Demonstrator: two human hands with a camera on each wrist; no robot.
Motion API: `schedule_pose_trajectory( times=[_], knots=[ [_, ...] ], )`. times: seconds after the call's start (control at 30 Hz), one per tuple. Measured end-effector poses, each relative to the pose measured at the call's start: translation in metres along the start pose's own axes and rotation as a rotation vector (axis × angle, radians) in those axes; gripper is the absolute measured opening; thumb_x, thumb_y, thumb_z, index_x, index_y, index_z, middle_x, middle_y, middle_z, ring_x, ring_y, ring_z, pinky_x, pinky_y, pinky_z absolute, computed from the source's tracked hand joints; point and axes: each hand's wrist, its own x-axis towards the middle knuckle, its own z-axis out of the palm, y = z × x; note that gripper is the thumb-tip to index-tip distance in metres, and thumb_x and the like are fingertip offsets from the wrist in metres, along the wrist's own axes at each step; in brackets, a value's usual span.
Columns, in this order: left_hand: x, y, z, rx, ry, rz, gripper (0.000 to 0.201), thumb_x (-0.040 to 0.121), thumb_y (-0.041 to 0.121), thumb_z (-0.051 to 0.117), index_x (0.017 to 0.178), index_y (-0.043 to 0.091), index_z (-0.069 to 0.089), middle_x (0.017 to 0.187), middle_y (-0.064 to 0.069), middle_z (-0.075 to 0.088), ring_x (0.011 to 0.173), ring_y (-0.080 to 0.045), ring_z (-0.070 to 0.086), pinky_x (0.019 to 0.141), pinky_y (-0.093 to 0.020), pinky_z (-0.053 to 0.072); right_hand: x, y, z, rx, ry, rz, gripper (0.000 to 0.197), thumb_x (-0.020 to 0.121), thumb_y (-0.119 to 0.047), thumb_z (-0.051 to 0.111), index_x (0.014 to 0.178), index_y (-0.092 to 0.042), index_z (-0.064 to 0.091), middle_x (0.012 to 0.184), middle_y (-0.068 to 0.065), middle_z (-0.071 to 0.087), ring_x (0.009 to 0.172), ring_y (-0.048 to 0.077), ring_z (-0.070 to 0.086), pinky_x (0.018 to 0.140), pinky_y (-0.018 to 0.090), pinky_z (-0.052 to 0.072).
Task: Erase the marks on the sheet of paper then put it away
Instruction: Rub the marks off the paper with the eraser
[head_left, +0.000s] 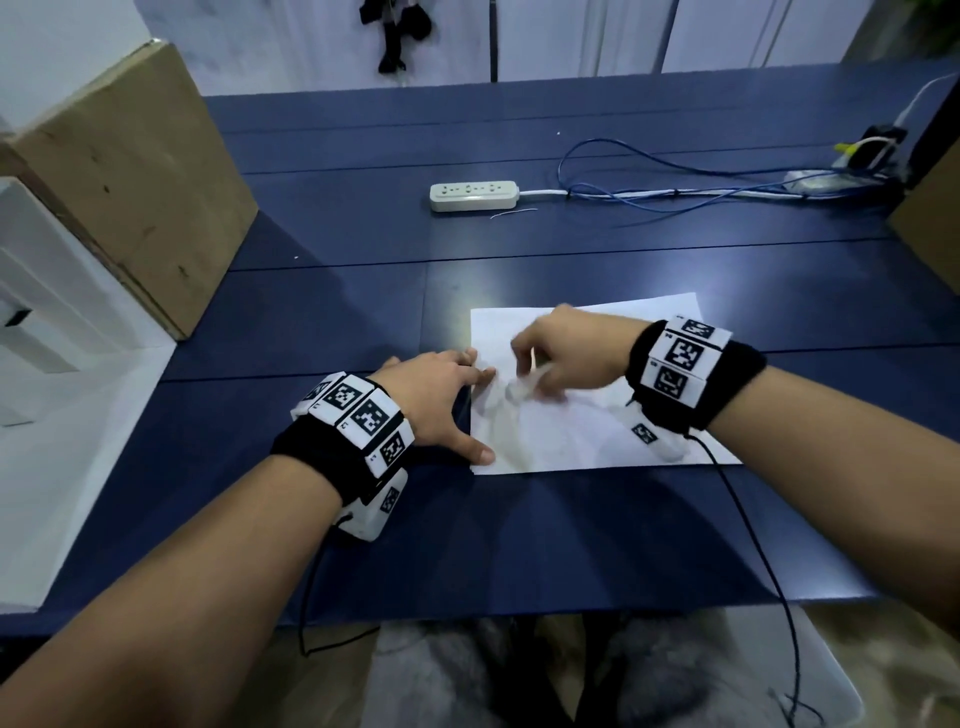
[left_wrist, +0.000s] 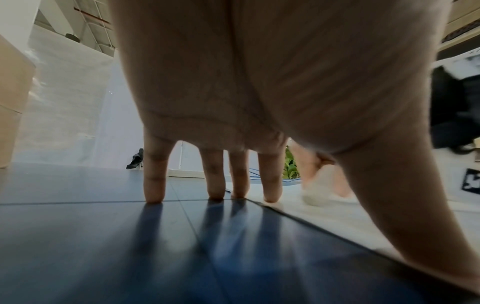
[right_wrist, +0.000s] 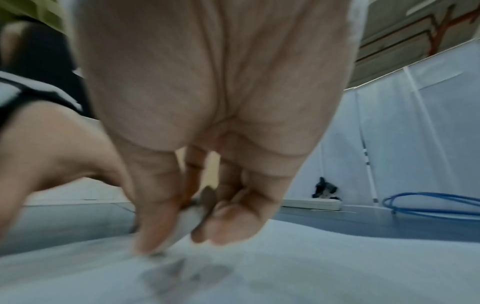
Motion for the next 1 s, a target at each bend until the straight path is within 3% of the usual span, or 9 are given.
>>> schedule_pose_trajectory(
  times=[0.1, 0.23, 0.3, 0.5, 0.67, 0.77, 0.87, 0.93, 1.0],
  knots=[
    [0.000, 0.001, 0.000, 0.000, 0.001, -0.004, 0.111, 0.059, 0.082, 0.067, 0.151, 0.034, 0.029, 0.160, 0.015, 0.015, 0.143, -0.014, 0.028, 0.105, -0.057, 0.034, 0.000, 0.007, -0.002, 0.001, 0.090, 0.051, 0.017, 0.079, -0.031, 0.071, 0.091, -0.022, 0.062, 0.078, -0.006, 0.060, 0.082, 0.020, 0.053, 0.067, 0.029, 0.040],
    [0.000, 0.000, 0.000, 0.001, 0.002, -0.003, 0.113, 0.057, 0.082, 0.067, 0.151, 0.035, 0.028, 0.160, 0.014, 0.015, 0.143, -0.014, 0.027, 0.105, -0.058, 0.034, -0.020, -0.009, 0.016, 0.033, -0.125, -0.132, 0.017, 0.075, -0.022, 0.074, 0.087, -0.024, 0.062, 0.083, -0.007, 0.065, 0.078, 0.015, 0.057, 0.069, 0.027, 0.045],
    [0.001, 0.002, -0.001, 0.002, -0.003, -0.004, 0.113, 0.056, 0.082, 0.069, 0.151, 0.033, 0.030, 0.159, 0.012, 0.018, 0.142, -0.015, 0.028, 0.104, -0.058, 0.035, -0.017, -0.010, 0.014, 0.014, -0.150, -0.133, 0.018, 0.075, -0.023, 0.075, 0.089, -0.024, 0.064, 0.084, -0.006, 0.065, 0.079, 0.015, 0.058, 0.070, 0.028, 0.046],
    [0.001, 0.005, -0.004, 0.001, -0.003, -0.016, 0.113, 0.056, 0.080, 0.071, 0.149, 0.029, 0.034, 0.154, 0.011, 0.024, 0.139, -0.015, 0.032, 0.104, -0.056, 0.037, 0.002, 0.007, 0.002, 0.009, 0.091, 0.023, 0.016, 0.080, -0.031, 0.070, 0.091, -0.024, 0.062, 0.080, -0.005, 0.061, 0.084, 0.020, 0.056, 0.071, 0.031, 0.046],
    [0.002, 0.005, -0.005, 0.000, -0.020, -0.015, 0.113, 0.056, 0.079, 0.072, 0.149, 0.031, 0.032, 0.153, 0.010, 0.024, 0.139, -0.017, 0.030, 0.102, -0.057, 0.036, -0.020, -0.007, 0.016, 0.049, -0.178, -0.135, 0.019, 0.076, -0.023, 0.075, 0.082, -0.030, 0.059, 0.075, -0.011, 0.061, 0.070, 0.005, 0.054, 0.064, 0.020, 0.042],
    [0.002, 0.006, -0.006, 0.019, -0.020, -0.013, 0.113, 0.056, 0.080, 0.071, 0.149, 0.028, 0.033, 0.151, 0.009, 0.026, 0.137, -0.018, 0.031, 0.103, -0.057, 0.038, -0.004, 0.003, 0.007, 0.019, -0.060, -0.041, 0.016, 0.075, -0.026, 0.074, 0.087, -0.029, 0.064, 0.068, -0.013, 0.061, 0.072, 0.004, 0.055, 0.069, 0.027, 0.045],
    [0.002, 0.006, -0.005, 0.017, -0.024, -0.015, 0.112, 0.056, 0.080, 0.071, 0.148, 0.027, 0.034, 0.150, 0.009, 0.027, 0.136, -0.018, 0.032, 0.103, -0.056, 0.038, 0.005, 0.012, 0.001, 0.041, 0.098, 0.103, 0.016, 0.077, -0.032, 0.071, 0.088, -0.028, 0.061, 0.082, -0.005, 0.063, 0.085, 0.020, 0.058, 0.074, 0.034, 0.050],
    [0.002, 0.005, -0.005, 0.020, -0.024, -0.016, 0.114, 0.056, 0.080, 0.070, 0.149, 0.028, 0.032, 0.151, 0.009, 0.026, 0.137, -0.018, 0.031, 0.102, -0.056, 0.038, -0.005, 0.007, 0.005, -0.010, 0.082, 0.032, 0.016, 0.078, -0.027, 0.071, 0.090, -0.026, 0.061, 0.079, -0.008, 0.059, 0.080, 0.018, 0.054, 0.069, 0.028, 0.043],
    [0.003, 0.005, -0.005, 0.015, -0.020, -0.016, 0.115, 0.056, 0.080, 0.071, 0.150, 0.029, 0.030, 0.152, 0.009, 0.025, 0.138, -0.018, 0.030, 0.102, -0.057, 0.037, -0.020, -0.001, 0.013, 0.000, -0.061, -0.095, 0.016, 0.077, -0.022, 0.073, 0.088, -0.026, 0.063, 0.075, -0.011, 0.059, 0.073, 0.013, 0.053, 0.065, 0.025, 0.040]
  ],
)
